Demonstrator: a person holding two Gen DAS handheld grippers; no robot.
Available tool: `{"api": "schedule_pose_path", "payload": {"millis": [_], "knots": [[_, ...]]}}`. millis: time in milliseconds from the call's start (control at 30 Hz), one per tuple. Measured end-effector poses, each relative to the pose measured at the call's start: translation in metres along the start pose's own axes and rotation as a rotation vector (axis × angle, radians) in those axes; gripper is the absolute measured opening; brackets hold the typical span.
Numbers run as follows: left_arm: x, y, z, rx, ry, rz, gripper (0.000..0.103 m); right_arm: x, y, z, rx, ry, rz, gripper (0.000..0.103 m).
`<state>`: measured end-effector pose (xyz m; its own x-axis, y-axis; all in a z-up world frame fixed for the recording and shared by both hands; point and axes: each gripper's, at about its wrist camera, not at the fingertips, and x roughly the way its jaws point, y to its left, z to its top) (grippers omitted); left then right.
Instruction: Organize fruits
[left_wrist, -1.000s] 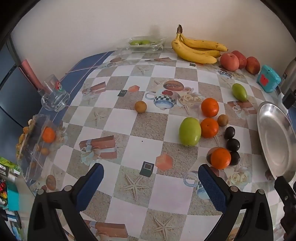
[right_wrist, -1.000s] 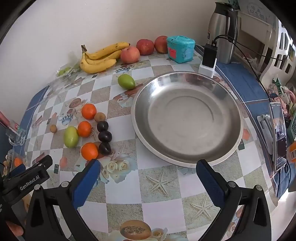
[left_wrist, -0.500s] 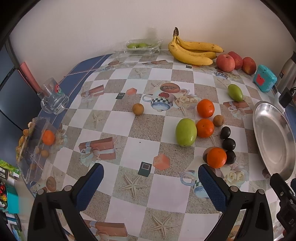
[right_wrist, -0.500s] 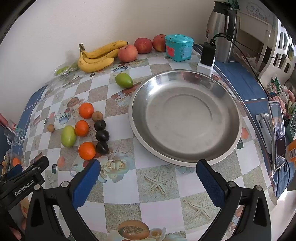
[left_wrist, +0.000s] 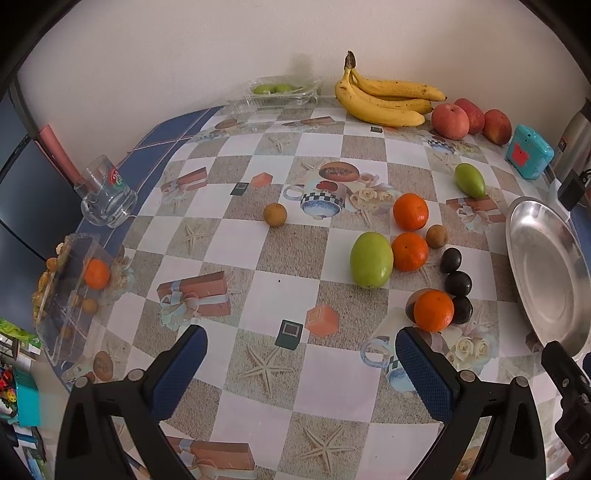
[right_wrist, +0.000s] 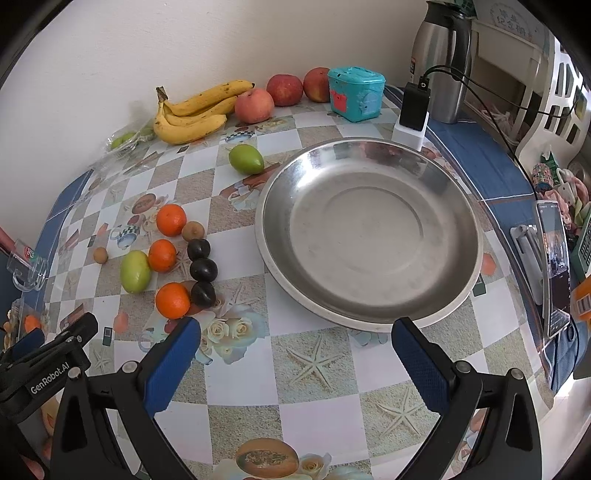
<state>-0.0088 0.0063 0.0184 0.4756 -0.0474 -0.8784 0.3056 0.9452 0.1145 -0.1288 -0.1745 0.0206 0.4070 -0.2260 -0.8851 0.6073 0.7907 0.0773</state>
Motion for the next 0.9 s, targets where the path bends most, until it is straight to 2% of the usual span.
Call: {"api": "schedule_pose_path", "payload": {"millis": [900], "knots": [[0.0015, -0.0011, -0.0018, 0.005, 0.006, 0.005, 0.103, 0.0013, -0.0005, -0.0007, 0.002, 0.005, -0.003, 0.103]]}}
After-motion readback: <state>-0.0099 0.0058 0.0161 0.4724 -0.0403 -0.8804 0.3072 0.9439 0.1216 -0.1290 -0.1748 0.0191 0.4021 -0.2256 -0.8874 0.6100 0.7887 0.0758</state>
